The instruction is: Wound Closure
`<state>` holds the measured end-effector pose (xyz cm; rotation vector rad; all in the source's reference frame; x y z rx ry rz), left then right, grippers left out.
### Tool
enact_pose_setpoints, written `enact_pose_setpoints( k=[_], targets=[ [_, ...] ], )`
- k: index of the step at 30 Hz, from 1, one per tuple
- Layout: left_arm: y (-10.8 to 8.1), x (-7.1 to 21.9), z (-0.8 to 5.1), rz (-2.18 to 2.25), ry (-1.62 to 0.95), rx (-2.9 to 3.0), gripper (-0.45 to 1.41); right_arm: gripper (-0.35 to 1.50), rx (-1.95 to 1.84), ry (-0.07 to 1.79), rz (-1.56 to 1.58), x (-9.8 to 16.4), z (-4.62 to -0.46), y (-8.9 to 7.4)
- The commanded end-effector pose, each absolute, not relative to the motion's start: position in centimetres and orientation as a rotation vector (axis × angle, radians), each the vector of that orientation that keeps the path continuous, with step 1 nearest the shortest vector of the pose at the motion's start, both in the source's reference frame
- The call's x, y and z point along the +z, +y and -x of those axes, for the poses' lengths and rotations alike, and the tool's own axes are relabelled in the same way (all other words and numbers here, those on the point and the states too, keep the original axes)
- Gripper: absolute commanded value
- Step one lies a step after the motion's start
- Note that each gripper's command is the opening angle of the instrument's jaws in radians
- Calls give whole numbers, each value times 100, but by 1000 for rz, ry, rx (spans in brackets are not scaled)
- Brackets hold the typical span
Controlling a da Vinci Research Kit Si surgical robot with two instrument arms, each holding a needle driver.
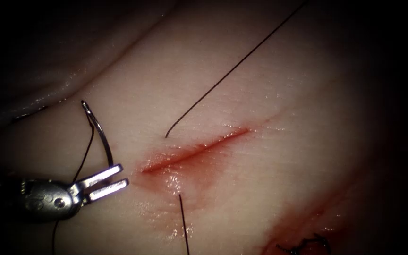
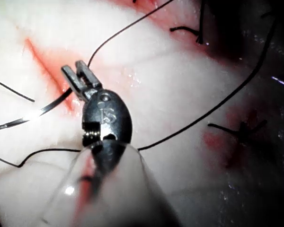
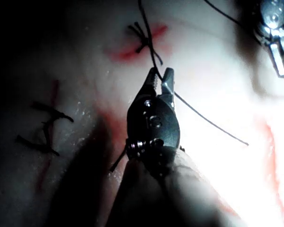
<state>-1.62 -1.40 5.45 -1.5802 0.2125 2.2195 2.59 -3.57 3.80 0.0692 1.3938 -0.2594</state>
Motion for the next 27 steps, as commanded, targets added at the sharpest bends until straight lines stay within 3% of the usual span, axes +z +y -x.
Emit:
enact_pose_setpoints(
  k=[1,3,7,27],
  targets=[
    [-145,550,167,1581,209,2219,-45,110,-216,1392,-41,390,-267,-348],
    [-145,550,167,1581,209,2219,-45,123,-173,1376,-9,397,-267,-331],
    [-146,550,167,1581,209,2219,-45,133,-120,1367,25,419,-266,-302],
    [-146,552,167,1578,205,2218,-45,135,-84,1335,56,506,-268,-270]
  ],
)
